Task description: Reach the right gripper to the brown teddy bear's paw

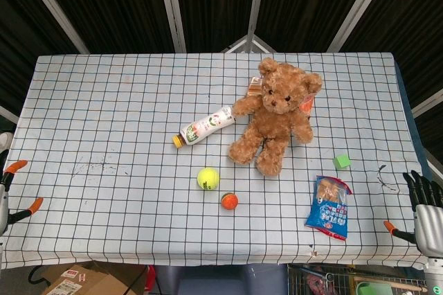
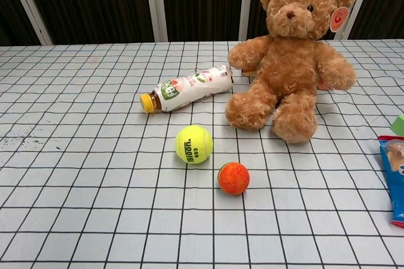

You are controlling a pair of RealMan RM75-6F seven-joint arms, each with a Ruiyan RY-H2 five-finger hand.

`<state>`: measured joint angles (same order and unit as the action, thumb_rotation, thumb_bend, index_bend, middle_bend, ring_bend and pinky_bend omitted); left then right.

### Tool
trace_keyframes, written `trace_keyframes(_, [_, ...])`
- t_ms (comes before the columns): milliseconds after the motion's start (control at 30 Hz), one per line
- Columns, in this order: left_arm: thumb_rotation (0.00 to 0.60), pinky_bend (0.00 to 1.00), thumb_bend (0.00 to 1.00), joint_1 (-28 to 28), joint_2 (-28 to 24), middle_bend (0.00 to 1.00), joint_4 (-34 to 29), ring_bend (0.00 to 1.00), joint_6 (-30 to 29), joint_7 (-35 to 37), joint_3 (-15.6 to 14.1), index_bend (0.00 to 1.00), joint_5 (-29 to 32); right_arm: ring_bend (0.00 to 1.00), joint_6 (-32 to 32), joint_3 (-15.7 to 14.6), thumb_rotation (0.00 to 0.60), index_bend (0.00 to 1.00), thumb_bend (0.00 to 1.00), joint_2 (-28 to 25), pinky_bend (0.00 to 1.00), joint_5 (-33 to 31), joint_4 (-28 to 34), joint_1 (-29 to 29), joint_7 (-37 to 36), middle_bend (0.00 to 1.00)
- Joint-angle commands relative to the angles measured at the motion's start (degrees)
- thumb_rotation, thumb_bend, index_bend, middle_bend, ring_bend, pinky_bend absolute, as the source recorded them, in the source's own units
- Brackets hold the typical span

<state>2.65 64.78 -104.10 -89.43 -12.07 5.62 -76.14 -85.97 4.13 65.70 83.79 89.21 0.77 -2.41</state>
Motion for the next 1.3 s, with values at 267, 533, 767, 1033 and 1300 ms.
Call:
trace_keyframes(267, [0.6, 0.0, 0.28, 0.0, 0.4, 0.0, -0.2, 0.0, 0.2, -1.5, -0.2, 0.24, -0.2, 0.0, 1.7, -0.2, 0.6, 0.0, 0.08, 0.0, 0.0, -1.1, -0.1, -0.3, -2.3, 0.0])
trace_keyframes(533, [0.6, 0.0, 0.28, 0.2, 0.8, 0.0, 0.3, 0.0, 0.5, -1.9, 0.4, 0.24, 0.8, 0.0, 3.7, 0.2, 0.6, 0.0, 0.08, -1.1, 0.0, -3.2, 2.7, -0.5, -6.4, 0.0])
trace_keyframes(767, [0.6, 0.0, 0.28, 0.0, 0.8, 0.0, -0.2, 0.0, 0.0, -2.0, 1.0, 0.24, 1.9, 0.0, 9.1, 2.0, 0.6, 0.0, 0.08, -2.0, 0.0, -6.6, 4.4, -3.2, -9.6, 0.0])
trace_keyframes(1033, [0.6, 0.0, 0.28, 0.7, 1.3, 0.0, 0.3, 0.0, 1.0, -3.0, 2.3, 0.24, 4.8, 0.0, 25.3, 9.4, 0.6, 0.0, 0.08, -4.4, 0.0, -19.5, 8.5, -13.2, -12.2, 0.0])
trace_keyframes(1300, [0.6, 0.0, 0.28, 1.1, 1.9, 0.0, 0.7, 0.0, 1.3, -3.9, 3.2, 0.24, 6.6, 0.0, 35.4, 13.5, 0.6, 0.02, 0.08, -3.3, 0.0, -32.3, 8.1, -23.1, -6.8, 0.0])
